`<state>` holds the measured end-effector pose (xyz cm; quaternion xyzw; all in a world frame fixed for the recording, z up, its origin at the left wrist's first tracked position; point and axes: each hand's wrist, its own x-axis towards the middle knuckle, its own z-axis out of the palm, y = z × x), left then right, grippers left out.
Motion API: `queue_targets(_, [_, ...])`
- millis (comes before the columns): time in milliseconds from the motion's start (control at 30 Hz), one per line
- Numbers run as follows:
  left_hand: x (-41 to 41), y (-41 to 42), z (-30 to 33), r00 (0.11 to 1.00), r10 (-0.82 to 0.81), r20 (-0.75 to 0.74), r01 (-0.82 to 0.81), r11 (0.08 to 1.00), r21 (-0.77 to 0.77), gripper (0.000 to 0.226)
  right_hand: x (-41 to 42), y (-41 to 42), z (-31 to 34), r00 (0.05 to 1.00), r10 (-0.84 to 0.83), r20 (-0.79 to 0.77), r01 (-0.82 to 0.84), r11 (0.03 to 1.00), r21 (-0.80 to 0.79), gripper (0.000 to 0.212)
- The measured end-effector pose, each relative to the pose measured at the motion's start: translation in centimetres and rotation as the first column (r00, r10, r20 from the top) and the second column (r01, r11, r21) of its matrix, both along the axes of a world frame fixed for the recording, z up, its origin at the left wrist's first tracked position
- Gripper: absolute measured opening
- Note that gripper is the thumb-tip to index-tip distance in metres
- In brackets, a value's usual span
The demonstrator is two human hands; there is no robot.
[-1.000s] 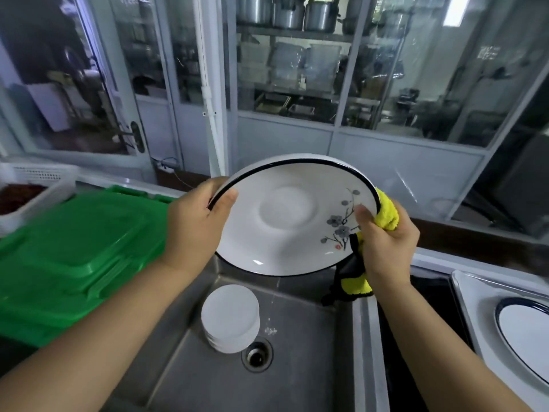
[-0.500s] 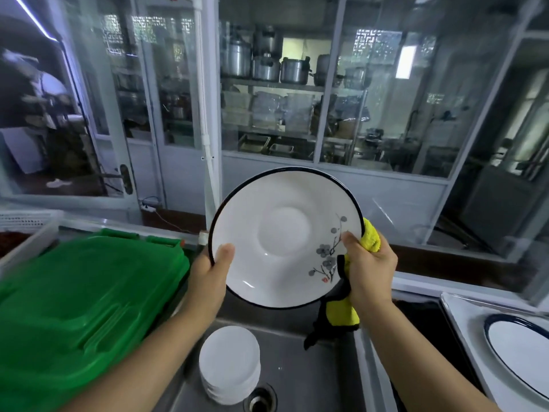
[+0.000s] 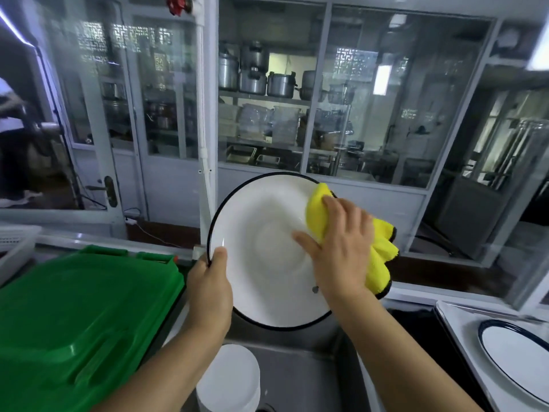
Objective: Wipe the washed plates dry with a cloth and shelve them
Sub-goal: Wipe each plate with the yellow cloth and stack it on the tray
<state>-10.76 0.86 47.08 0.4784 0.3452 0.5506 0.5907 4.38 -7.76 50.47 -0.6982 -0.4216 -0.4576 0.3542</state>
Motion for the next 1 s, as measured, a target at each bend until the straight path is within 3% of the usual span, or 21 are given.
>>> queue_targets(67, [0.0,-0.2,0.2,1.0,-0.006,0.0,0.006,1.0,0.004,0.019,-0.6,1.7,-0.7,0.989,-0.146,0.007,0.145,0.969,-0.199,0.063])
queue_targets(133, [-0.2,0.0,0.3,0.999,-0.011,-0.044,0.013,0.999,0.034,0.02,-0.7,2.9,-2.0,0.984,-0.178,-0.004,0.169,0.942,-0.288,0.058])
queue_targets(233, [-0.3,0.3,0.3,0.993,-0.031,-0.118,0.043,0.994,0.101,0.022,-1.7,3.8,-3.2,0.998,-0.009,-0.064,-0.011,0.953,-0.304,0.05])
queue_targets(400, [-0.1,1.0,1.0,0.99,0.005,-0.139,0.017,0.987,0.157,0.022,-3.5,2.5,-5.2,0.976,0.217,0.001,-0.197,0.886,-0.419,0.045])
queue_targets(533, [-0.4,1.5,1.2,0.989,-0.035,-0.145,0.059,0.986,0.159,0.02,-0.9,-0.9,-6.6,0.962,0.263,0.076,-0.177,0.809,-0.56,0.049])
queue_targets(700, [-0.7,0.9,1.7,0.968,-0.076,-0.24,0.141,0.952,0.27,0.029,1.4,-2.5,-5.6,0.981,0.162,0.106,-0.083,0.849,-0.522,0.045])
queue_targets(833, [-0.7,0.1,2.1,0.959,-0.06,-0.278,0.159,0.923,0.35,0.029,1.3,-1.6,-3.2,0.999,0.028,-0.017,-0.033,0.899,-0.436,0.057])
queue_targets(1000, [-0.2,-0.9,2.3,0.968,-0.028,-0.25,0.126,0.914,0.385,0.036,-1.8,1.0,-2.1,0.949,0.27,-0.164,-0.302,0.928,-0.22,0.043])
